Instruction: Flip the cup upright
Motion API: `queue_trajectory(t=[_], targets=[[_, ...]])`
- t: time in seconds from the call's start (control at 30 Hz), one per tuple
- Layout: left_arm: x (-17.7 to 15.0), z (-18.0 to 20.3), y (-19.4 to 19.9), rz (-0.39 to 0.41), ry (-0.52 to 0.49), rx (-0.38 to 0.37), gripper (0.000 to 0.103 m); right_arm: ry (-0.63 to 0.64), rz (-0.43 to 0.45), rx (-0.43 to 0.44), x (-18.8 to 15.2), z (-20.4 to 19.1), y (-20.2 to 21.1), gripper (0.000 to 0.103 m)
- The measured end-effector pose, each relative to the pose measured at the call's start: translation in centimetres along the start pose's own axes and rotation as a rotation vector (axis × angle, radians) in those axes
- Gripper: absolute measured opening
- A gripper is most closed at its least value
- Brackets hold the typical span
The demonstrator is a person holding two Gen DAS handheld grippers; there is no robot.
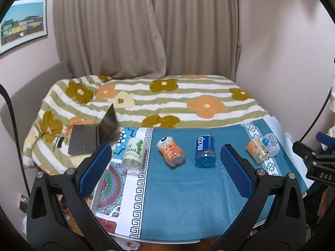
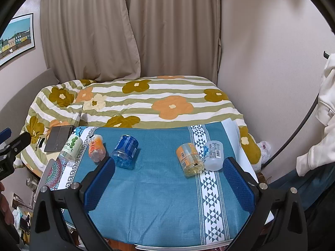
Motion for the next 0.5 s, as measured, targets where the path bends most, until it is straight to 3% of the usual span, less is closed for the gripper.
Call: queue_trajectory(t=[0.5], targets=[[-0.04, 0.07, -0.05, -0.001, 0.002, 0.0, 0.103, -0.002, -0.001, -0.003, -0.05, -0.4, -0.13, 0.103]])
Point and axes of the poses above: each gripper's, at about its wrist camera, not at the fingertips, and y roughly against the way its jaws point, z to its right, x to its top, the point moved 9 cm from there along -y, roughly the way its jaws point, and after that the axes turned 13 degrees about y, right-handed, at the moved point
